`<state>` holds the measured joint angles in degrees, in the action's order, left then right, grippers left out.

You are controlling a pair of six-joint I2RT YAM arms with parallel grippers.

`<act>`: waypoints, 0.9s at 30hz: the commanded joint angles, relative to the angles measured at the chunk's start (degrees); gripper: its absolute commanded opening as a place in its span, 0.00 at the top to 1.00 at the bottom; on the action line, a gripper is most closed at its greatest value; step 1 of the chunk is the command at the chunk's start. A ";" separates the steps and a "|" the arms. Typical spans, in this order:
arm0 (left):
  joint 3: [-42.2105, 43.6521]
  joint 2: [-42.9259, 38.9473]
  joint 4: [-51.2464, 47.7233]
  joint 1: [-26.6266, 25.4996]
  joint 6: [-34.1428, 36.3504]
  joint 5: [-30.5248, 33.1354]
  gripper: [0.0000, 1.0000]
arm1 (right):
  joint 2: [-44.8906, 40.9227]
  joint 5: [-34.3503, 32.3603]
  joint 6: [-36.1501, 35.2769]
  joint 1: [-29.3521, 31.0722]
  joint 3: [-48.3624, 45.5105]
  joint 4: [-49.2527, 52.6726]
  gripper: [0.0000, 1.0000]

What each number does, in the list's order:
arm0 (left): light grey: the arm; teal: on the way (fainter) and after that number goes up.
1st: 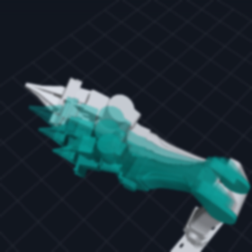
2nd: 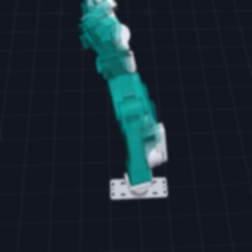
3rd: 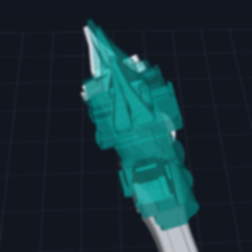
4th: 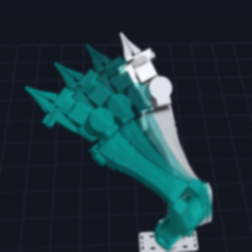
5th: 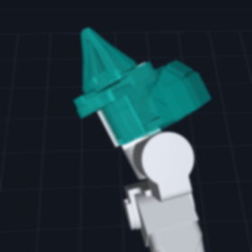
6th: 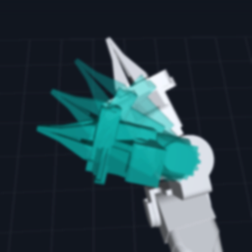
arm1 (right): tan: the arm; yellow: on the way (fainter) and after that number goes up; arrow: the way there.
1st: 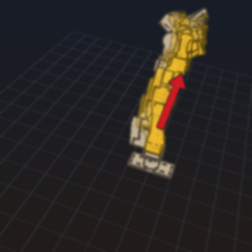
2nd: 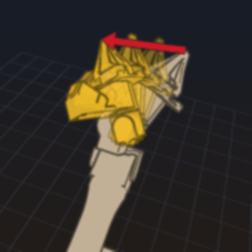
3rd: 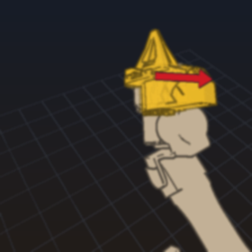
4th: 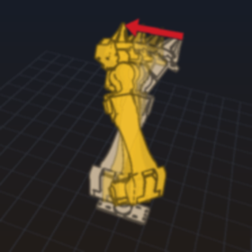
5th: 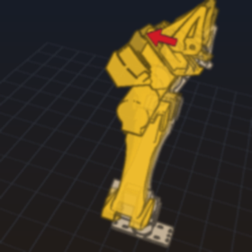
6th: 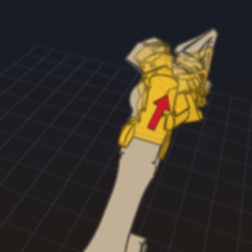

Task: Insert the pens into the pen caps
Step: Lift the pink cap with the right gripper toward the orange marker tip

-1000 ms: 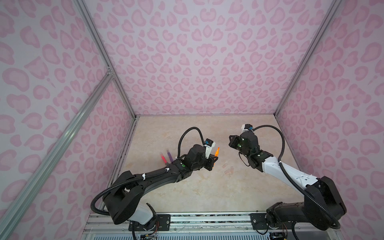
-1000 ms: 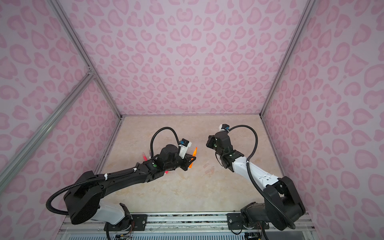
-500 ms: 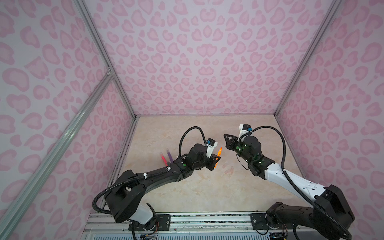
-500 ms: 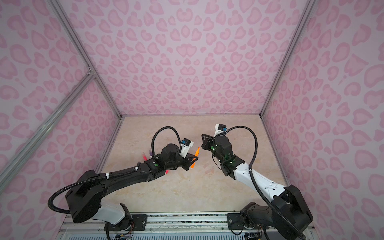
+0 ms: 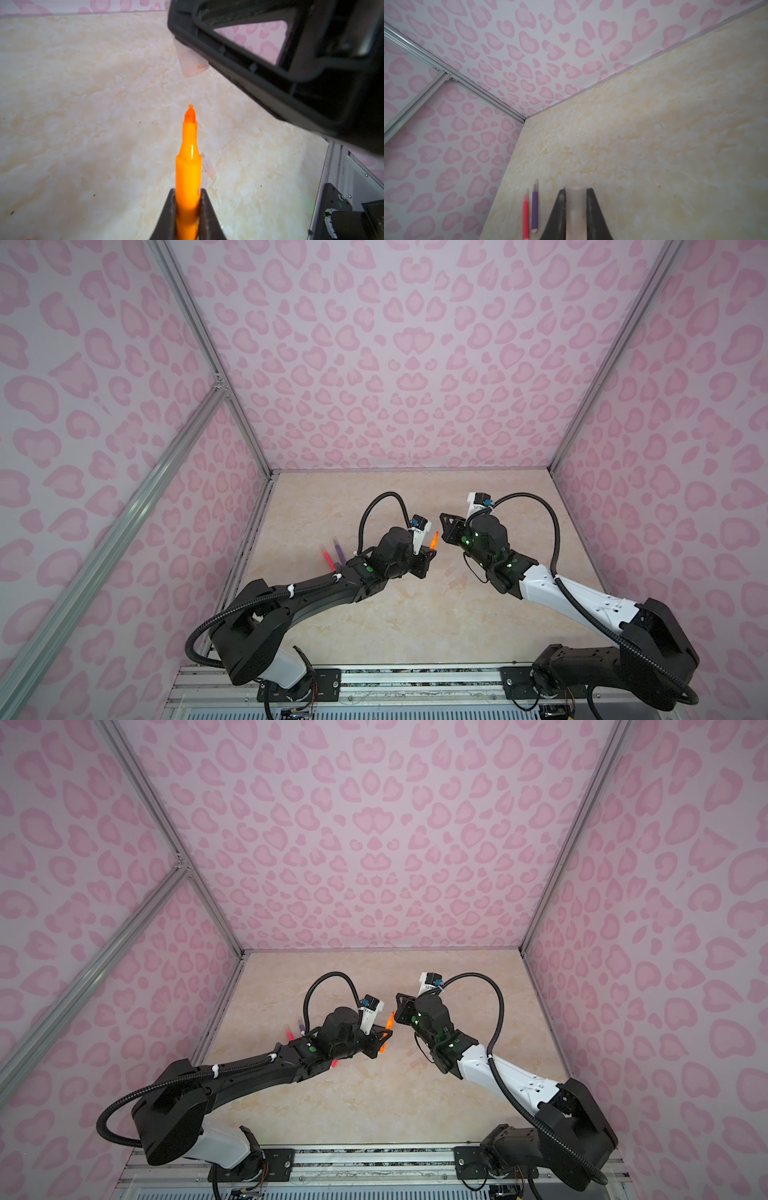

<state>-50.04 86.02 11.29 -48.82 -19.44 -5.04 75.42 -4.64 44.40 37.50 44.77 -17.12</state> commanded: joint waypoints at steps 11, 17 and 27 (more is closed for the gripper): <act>0.12 -1.73 -0.04 -0.03 -0.65 4.25 0.97 | 0.05 -3.11 1.92 2.65 -1.20 -1.53 1.00; 0.11 -1.56 0.22 0.04 -0.64 3.14 0.97 | 1.34 -2.28 1.38 2.77 -0.35 -1.84 1.00; -0.57 -0.41 -0.04 0.04 -0.78 2.29 0.97 | 4.80 -0.47 0.20 2.94 2.16 -1.69 1.00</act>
<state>-50.00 85.19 10.41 -48.80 -19.92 -2.15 79.66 -5.74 45.41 40.32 46.59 -17.67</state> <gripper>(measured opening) 0.160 0.138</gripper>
